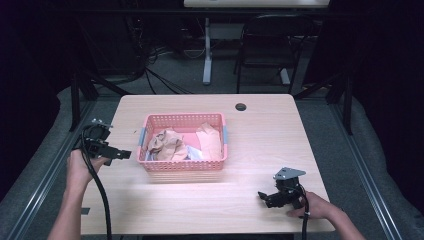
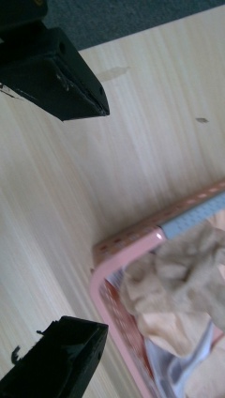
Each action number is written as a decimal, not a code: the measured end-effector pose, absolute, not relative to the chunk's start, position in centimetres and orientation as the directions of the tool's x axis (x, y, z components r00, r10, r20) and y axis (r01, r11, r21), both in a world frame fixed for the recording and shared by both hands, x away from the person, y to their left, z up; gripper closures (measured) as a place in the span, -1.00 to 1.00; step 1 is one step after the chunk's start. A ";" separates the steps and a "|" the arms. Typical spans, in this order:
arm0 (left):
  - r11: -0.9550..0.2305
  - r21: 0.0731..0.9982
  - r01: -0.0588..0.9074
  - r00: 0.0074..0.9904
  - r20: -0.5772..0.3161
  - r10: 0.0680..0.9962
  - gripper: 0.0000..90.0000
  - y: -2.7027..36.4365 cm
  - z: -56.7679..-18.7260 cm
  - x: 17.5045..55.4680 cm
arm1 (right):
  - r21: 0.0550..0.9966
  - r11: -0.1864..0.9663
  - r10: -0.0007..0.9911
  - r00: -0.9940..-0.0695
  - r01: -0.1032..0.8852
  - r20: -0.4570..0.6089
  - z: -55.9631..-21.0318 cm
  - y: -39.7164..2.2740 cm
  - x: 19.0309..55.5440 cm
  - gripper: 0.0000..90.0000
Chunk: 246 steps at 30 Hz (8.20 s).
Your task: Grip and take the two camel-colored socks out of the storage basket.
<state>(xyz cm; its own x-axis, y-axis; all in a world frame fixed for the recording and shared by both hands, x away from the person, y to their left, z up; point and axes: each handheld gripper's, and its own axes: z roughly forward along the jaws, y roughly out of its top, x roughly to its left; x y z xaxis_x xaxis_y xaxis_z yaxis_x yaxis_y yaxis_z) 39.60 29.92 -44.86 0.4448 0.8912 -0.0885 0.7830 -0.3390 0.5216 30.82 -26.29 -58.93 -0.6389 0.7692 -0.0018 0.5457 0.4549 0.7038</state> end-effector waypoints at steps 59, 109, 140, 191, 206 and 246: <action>-0.493 0.261 0.830 0.505 0.025 0.863 0.79 19.5 -50.6 48.4 | 0.704 0.454 0.769 -0.639 0.545 -0.001 -58.9 -26.3 30.8 -1.00; -0.494 0.471 0.731 0.511 0.102 0.854 0.83 20.8 -36.4 45.9 | 0.701 0.460 0.769 -0.639 0.544 -0.008 -58.9 -26.3 30.8 -1.00; -0.424 0.540 0.727 0.429 0.124 0.895 0.82 26.8 -32.7 42.9 | 0.703 0.456 0.769 -0.639 0.546 -0.003 -58.9 -26.3 30.8 -1.00; -0.299 0.443 0.845 0.314 0.040 0.949 0.80 34.6 -36.2 41.0 | 0.703 0.455 0.770 -0.639 0.547 -0.001 -58.9 -26.3 30.8 -1.00; -0.302 0.400 0.865 0.323 0.015 0.946 0.80 34.2 -39.4 41.7 | 0.701 0.458 0.769 -0.639 0.547 -0.004 -58.9 -26.3 30.8 -1.00; -0.218 0.260 0.941 0.263 -0.151 0.953 0.71 34.9 -54.8 40.5 | 0.702 0.458 0.770 -0.639 0.546 -0.005 -58.9 -26.3 30.8 -1.00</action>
